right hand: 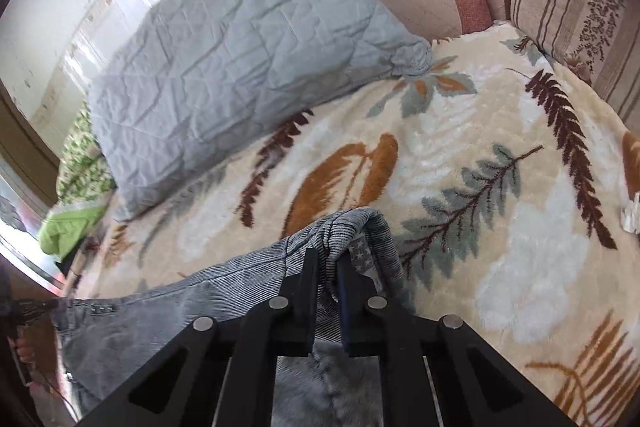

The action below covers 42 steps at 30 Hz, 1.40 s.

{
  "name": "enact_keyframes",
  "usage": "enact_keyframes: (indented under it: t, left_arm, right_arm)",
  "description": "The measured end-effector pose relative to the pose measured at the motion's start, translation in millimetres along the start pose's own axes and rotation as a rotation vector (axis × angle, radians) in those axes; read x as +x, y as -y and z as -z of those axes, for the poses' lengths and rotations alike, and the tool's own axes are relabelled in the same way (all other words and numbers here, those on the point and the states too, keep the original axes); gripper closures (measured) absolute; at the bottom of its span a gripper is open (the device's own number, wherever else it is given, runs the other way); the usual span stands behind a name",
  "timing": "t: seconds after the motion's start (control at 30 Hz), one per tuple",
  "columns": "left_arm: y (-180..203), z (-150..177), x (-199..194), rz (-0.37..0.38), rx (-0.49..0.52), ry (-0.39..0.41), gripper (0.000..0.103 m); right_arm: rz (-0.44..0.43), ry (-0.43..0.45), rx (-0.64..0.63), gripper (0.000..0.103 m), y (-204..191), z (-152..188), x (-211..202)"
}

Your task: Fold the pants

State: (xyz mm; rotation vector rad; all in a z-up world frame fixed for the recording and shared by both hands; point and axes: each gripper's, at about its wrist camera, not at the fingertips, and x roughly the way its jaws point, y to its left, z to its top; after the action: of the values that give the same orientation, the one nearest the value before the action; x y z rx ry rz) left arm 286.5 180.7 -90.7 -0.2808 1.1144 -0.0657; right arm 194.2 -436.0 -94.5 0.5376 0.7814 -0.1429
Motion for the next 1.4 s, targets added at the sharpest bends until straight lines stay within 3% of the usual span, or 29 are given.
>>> enact_keyframes:
  t: [0.3,0.6,0.77,0.93,1.03,1.13,1.2,1.27,1.4]
  left_arm:
    - [-1.3,36.6,-76.6,0.094,0.011,0.096,0.100]
    - [-26.0,100.8,-128.8,0.137,0.020,0.125,0.100]
    - [-51.2,137.5,-136.6,0.150,0.010,0.104,0.100]
    - [-81.9,178.0,-124.7,0.116,0.010,0.036,0.099]
    - [-95.2,198.5,-105.7,0.055,0.020,-0.039,0.096]
    - [-109.9,212.3,-86.5,-0.047,0.008,-0.110,0.093]
    - [-121.9,217.2,-81.8,-0.117,-0.009,-0.128,0.093]
    - [-132.6,217.5,-84.6,-0.135,-0.047,-0.135,0.093]
    - [-131.0,211.1,-106.4,-0.120,-0.061,-0.080,0.093]
  right_arm:
    - [-0.094,0.120,0.118,0.099,24.3,24.6,-78.0]
    - [-0.164,0.141,0.171,0.098,44.2,48.3,-116.8]
    - [-0.132,0.124,0.152,0.099,48.8,77.5,-138.2]
    - [-0.096,0.082,0.137,0.098,65.8,112.6,-162.4]
    - [-0.076,0.023,0.130,0.098,78.1,129.9,-168.6]
    - [-0.063,-0.123,0.138,0.094,90.0,143.5,-161.2]
    - [-0.003,-0.208,0.164,0.094,100.5,149.8,-156.3]
    - [0.015,-0.258,0.183,0.094,109.7,153.4,-156.5]
    - [-0.007,-0.189,0.207,0.094,116.1,150.3,-173.7]
